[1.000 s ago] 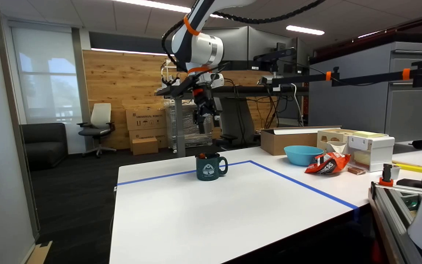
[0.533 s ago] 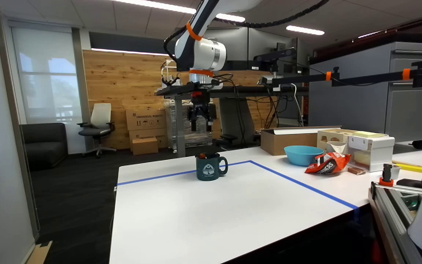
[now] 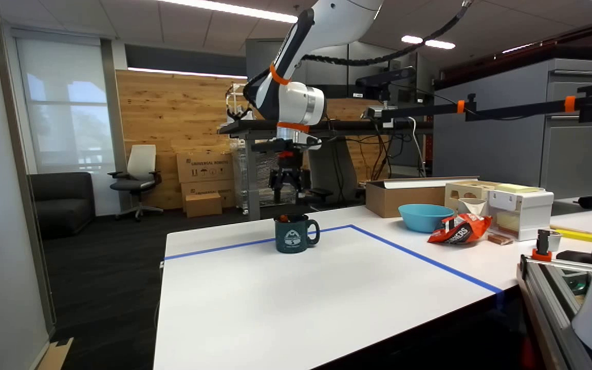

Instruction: Take the marker out of the mug.

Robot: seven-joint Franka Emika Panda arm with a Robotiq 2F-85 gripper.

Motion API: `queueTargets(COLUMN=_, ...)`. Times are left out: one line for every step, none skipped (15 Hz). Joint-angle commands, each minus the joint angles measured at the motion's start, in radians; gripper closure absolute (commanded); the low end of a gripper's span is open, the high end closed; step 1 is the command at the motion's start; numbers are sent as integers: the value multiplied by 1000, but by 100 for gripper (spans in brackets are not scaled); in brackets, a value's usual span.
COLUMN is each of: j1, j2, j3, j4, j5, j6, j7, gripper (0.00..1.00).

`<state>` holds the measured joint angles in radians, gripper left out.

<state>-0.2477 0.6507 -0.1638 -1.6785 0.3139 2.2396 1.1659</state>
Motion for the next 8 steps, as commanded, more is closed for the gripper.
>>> queueTargets(j1=-24, j2=52, j3=23, j4=61, j5=61, j6=-53, j7=-60, gripper=0)
queueTargets(j1=-23, j2=58, j3=22, j4=65, j5=66, j6=-52, j7=-63, gripper=0)
queueTargets(j1=-22, j2=65, j3=21, j4=72, j5=69, j6=-54, j7=-65, gripper=11)
queueTargets(j1=-17, j2=71, j3=18, j4=79, j5=68, j6=-50, j7=-62, gripper=26)
queueTargets(j1=-19, j2=75, j3=19, j4=86, j5=72, j6=-53, j7=-64, gripper=32)
queueTargets(j1=-18, j2=79, j3=17, j4=93, j5=73, j6=-50, j7=-60, gripper=42)
queueTargets(j1=-18, j2=83, j3=17, j4=98, j5=75, j6=-46, j7=-61, gripper=49)
queueTargets(j1=-18, j2=85, j3=17, j4=104, j5=77, j6=-48, j7=-61, gripper=58)
